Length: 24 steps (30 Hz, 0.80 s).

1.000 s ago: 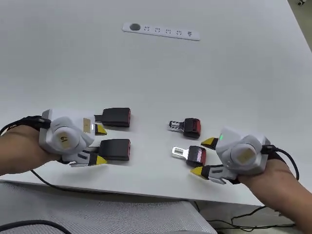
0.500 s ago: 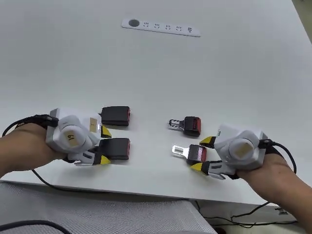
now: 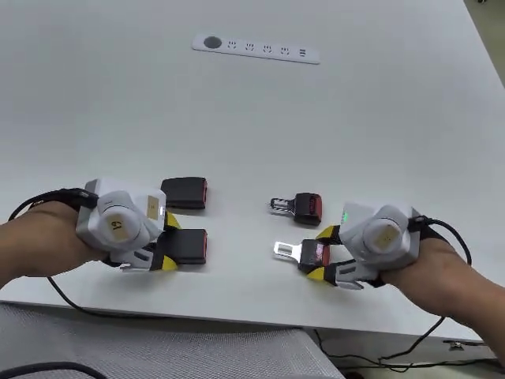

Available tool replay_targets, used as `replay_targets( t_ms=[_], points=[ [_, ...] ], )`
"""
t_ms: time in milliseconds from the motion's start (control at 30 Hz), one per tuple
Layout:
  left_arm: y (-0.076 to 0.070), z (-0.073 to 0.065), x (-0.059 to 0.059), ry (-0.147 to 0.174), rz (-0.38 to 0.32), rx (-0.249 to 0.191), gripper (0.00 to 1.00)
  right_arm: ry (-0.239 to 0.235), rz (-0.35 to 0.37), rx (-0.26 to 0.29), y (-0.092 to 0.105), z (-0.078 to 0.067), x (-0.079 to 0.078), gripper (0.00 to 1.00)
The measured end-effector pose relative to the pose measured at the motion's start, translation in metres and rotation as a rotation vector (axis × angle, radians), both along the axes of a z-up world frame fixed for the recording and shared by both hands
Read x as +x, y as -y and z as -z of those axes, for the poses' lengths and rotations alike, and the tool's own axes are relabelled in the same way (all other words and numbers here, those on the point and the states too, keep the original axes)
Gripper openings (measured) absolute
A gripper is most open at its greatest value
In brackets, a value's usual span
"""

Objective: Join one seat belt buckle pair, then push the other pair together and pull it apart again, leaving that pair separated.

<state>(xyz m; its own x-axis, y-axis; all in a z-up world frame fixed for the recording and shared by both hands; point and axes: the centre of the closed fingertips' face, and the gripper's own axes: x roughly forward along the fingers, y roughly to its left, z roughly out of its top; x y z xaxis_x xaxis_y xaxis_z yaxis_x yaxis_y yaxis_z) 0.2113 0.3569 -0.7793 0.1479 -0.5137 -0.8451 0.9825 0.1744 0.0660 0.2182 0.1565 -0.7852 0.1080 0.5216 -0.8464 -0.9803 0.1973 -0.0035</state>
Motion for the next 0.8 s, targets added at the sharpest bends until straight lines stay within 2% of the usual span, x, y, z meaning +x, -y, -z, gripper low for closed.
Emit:
replay_targets(
  t_ms=[167,367,467,700,800],
  points=[
    [0.0007,-0.0003,-0.0007,0.010,0.029,-0.007,0.34,-0.002,-0.033,-0.010,-0.0006,-0.0007,-0.0002,0.33],
    [0.0024,0.0007,-0.0001,-0.017,0.043,0.009,0.34,-0.004,-0.041,-0.012,-0.0008,-0.0004,0.0000,0.33],
    [0.0027,0.0007,-0.0009,-0.027,0.055,0.011,0.34,-0.009,-0.057,-0.035,-0.0009,0.0001,0.0001,0.33],
    [0.0024,0.0022,-0.0015,-0.030,0.069,0.032,0.34,-0.014,-0.092,-0.086,-0.0046,-0.0002,-0.0002,0.33],
    [0.0014,0.0028,-0.0011,-0.031,0.067,0.033,0.34,-0.012,-0.092,-0.085,-0.0083,-0.0010,-0.0005,0.33]
  ],
)
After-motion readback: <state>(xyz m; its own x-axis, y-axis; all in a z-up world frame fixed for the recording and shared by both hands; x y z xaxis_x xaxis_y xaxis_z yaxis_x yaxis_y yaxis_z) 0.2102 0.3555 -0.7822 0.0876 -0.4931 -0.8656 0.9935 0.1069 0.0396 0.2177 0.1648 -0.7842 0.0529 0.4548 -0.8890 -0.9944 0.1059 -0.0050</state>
